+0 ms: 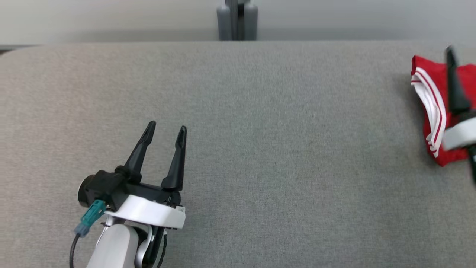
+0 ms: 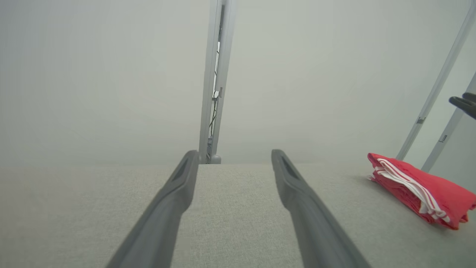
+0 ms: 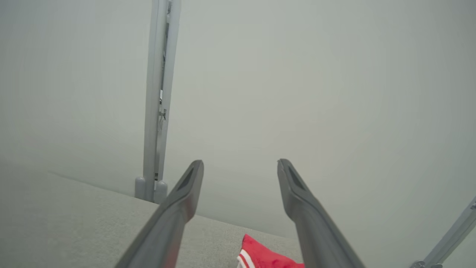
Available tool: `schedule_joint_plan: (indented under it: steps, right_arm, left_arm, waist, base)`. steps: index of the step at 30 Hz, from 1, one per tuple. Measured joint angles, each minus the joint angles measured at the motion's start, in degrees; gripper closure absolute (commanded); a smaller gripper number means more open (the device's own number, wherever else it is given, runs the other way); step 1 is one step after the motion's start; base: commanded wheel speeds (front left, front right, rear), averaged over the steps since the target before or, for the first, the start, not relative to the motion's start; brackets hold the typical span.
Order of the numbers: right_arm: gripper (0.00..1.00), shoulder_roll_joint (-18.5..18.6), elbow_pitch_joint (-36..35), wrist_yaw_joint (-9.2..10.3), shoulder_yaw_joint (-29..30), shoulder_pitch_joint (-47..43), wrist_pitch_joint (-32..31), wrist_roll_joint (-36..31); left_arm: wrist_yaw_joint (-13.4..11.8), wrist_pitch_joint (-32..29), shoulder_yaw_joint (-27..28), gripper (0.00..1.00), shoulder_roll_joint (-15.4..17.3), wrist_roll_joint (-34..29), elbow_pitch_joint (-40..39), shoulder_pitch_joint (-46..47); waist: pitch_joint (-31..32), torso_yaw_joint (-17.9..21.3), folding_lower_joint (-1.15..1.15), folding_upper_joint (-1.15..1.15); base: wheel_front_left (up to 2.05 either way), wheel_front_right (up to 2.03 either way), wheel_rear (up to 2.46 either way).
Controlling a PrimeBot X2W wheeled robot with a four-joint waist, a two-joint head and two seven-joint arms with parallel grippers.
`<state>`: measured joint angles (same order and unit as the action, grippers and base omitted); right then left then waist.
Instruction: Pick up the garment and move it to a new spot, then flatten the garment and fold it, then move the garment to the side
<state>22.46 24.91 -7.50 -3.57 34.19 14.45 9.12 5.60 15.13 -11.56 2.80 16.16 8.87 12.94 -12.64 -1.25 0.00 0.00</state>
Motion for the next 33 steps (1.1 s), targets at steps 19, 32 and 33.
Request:
schedule_joint_plan:
  steps: [19, 32, 33]
  right_arm:
    - [0.0, -18.7, -15.3, 0.01, 4.5, -25.3, 0.5, -2.6]
    - [0.0, -19.6, -13.5, 0.01, 4.2, -29.8, 0.5, -3.5]
    - [0.0, -19.6, -13.5, 0.0, 4.3, -29.8, 0.5, -3.5]
  left_arm:
    - [-1.1, 0.0, 6.1, 0.0, 0.0, 4.7, 0.3, -7.7]
    - [-1.1, 0.0, 5.9, 0.0, 0.0, 4.3, 2.1, -10.2]
    - [-1.2, 0.0, 5.9, 0.0, 0.0, 3.6, 2.0, -10.2]
  waist:
    - [9.2, -2.2, 0.0, 0.0]
    - [11.5, -2.1, 0.0, 0.0]
    - [11.6, -2.1, 0.0, 0.0]
  base:
    - [0.0, 0.0, 0.0]
    - [0.0, 0.0, 0.0]
    - [0.0, 0.0, 0.0]
